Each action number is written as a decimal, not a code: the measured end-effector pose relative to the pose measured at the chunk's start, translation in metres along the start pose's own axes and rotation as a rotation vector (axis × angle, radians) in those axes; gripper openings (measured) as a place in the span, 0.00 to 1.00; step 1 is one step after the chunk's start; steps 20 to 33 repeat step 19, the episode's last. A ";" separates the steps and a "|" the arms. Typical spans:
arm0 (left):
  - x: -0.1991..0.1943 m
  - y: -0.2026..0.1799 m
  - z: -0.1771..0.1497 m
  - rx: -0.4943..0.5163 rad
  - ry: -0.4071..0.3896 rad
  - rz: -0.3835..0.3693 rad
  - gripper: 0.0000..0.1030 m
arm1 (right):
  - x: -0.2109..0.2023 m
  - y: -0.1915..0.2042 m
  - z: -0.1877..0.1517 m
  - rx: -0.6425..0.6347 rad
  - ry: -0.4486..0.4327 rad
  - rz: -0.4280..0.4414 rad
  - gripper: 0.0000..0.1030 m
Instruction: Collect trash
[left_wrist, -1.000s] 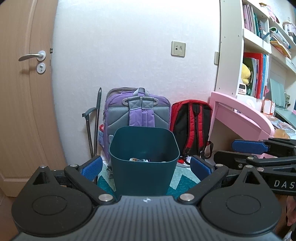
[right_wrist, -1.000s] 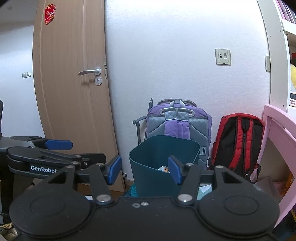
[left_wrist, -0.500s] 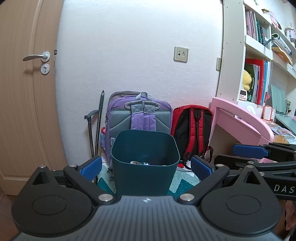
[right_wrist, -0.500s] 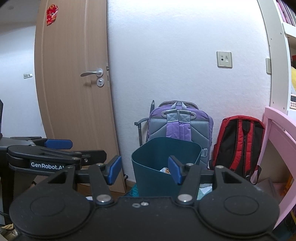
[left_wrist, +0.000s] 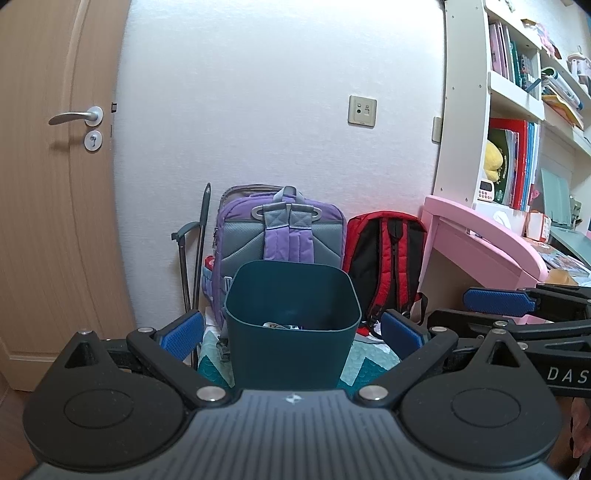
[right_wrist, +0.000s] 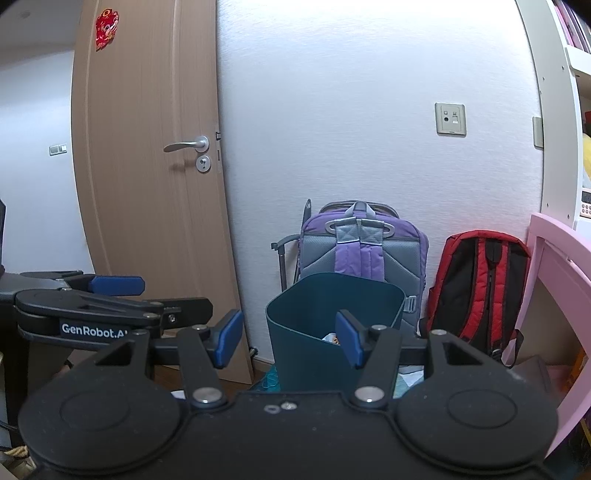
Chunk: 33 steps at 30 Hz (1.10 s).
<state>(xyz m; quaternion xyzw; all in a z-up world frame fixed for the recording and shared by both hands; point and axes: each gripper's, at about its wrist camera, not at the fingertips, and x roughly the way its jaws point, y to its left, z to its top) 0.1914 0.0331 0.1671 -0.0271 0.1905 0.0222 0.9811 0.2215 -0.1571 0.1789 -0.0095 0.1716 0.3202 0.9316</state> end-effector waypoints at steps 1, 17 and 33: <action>-0.001 0.000 0.000 0.000 -0.002 0.002 1.00 | 0.000 0.000 0.000 0.001 0.001 0.002 0.55; -0.003 0.004 -0.007 0.006 -0.003 0.024 1.00 | 0.011 0.007 0.000 -0.023 0.026 0.000 0.55; -0.002 0.006 -0.009 0.000 0.003 0.021 1.00 | 0.013 0.007 -0.001 -0.023 0.029 0.001 0.55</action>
